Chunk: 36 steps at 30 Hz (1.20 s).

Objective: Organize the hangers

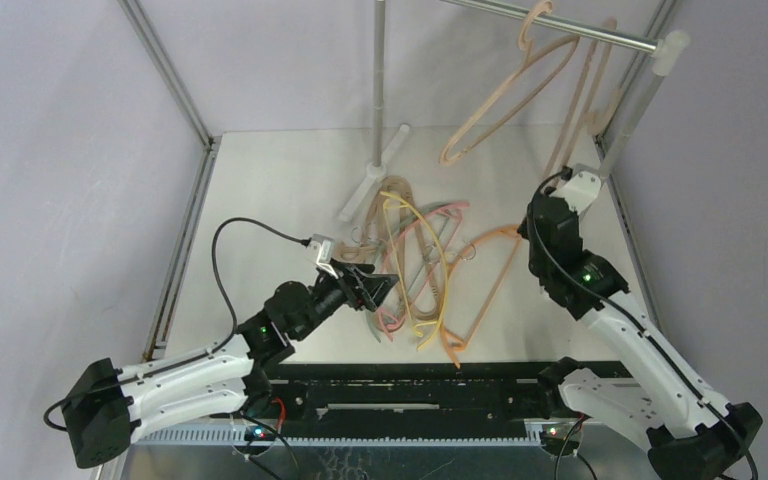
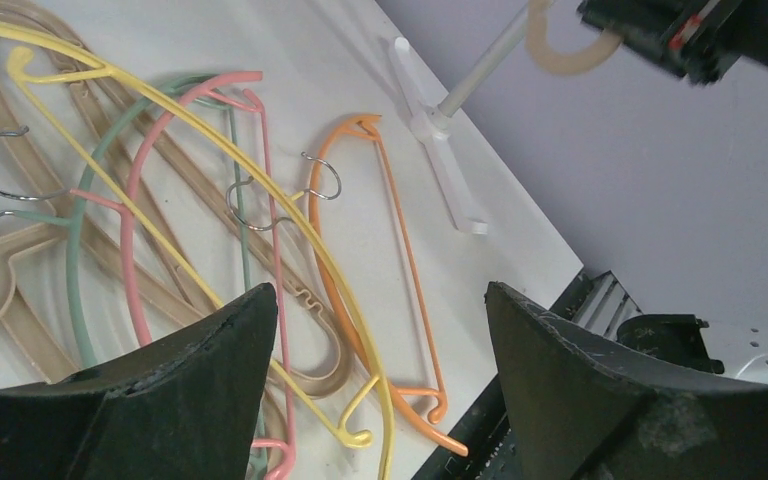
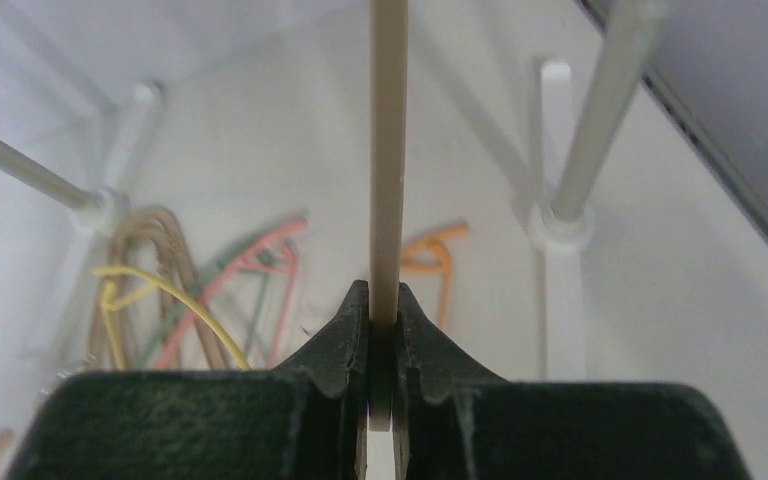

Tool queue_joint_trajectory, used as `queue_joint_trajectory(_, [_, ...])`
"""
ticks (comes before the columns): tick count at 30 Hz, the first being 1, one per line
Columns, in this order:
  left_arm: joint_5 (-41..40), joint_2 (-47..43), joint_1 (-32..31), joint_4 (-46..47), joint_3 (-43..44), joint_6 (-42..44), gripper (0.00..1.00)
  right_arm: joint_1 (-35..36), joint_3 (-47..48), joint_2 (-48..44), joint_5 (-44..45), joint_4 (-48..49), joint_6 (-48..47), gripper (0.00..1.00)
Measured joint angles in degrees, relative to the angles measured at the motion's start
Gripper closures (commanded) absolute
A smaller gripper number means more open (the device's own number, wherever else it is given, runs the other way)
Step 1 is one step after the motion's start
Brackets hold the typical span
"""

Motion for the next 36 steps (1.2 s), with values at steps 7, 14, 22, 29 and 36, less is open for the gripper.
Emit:
queue_joint_trajectory(7, [-1.09,-0.26,0.00,-1.66,0.00,0.92,0.19,-0.92,9.62,6.58,-2.51,6.21,-5.16,1.00])
queue_joint_trajectory(14, [-1.84,-0.26,0.00,-2.36,0.00,1.73,0.18,-2.10,11.23,9.81,-4.28,9.31,-7.50,1.00])
queue_joint_trajectory(22, [-2.75,-0.57,0.00,-3.63,0.00,2.32,0.18,-7.54,17.77,15.72,-6.99,9.22,-9.81,1.00])
queue_joint_trajectory(29, [-2.97,-1.97,0.00,-3.98,-0.02,2.34,0.18,-9.29,25.29,21.51,-9.11,8.63,-11.45,1.00])
queue_joint_trajectory(36, [-4.28,-4.90,0.00,-5.09,-0.85,2.40,0.17,-12.90,28.06,27.52,-11.80,5.79,-11.56,1.00])
